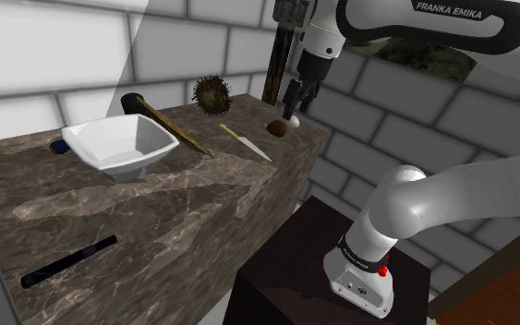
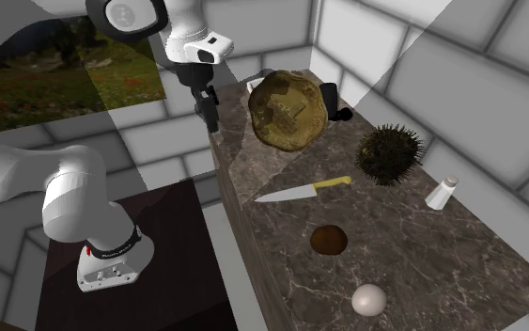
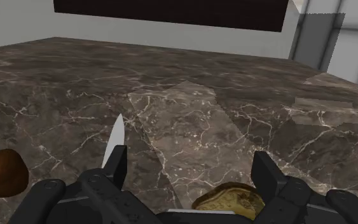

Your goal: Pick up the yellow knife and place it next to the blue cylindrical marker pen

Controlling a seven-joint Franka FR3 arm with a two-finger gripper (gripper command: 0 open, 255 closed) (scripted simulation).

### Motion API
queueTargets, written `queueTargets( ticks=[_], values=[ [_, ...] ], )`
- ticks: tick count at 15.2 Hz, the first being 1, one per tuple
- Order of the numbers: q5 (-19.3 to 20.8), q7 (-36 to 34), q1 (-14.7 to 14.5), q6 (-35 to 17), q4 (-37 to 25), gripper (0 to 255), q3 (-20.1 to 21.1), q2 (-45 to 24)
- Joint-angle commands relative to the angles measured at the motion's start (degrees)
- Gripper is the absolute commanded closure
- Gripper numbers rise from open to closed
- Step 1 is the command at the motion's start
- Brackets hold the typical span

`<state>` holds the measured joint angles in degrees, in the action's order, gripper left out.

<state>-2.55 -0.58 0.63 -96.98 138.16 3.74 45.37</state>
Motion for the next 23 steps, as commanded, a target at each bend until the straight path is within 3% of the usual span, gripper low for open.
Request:
queueTargets(
  ticks=[1, 12, 23],
  values=[
    [0.0, 0.0, 0.0, 0.0, 0.0, 0, 0.0, 0.0],
    [2.1, 7.4, 1.9, -15.1, -5.4, 0, -4.9, -22.3],
    [0.8, 14.7, 3.2, -23.2, -20.0, 0, -8.1, -47.0]
  ],
)
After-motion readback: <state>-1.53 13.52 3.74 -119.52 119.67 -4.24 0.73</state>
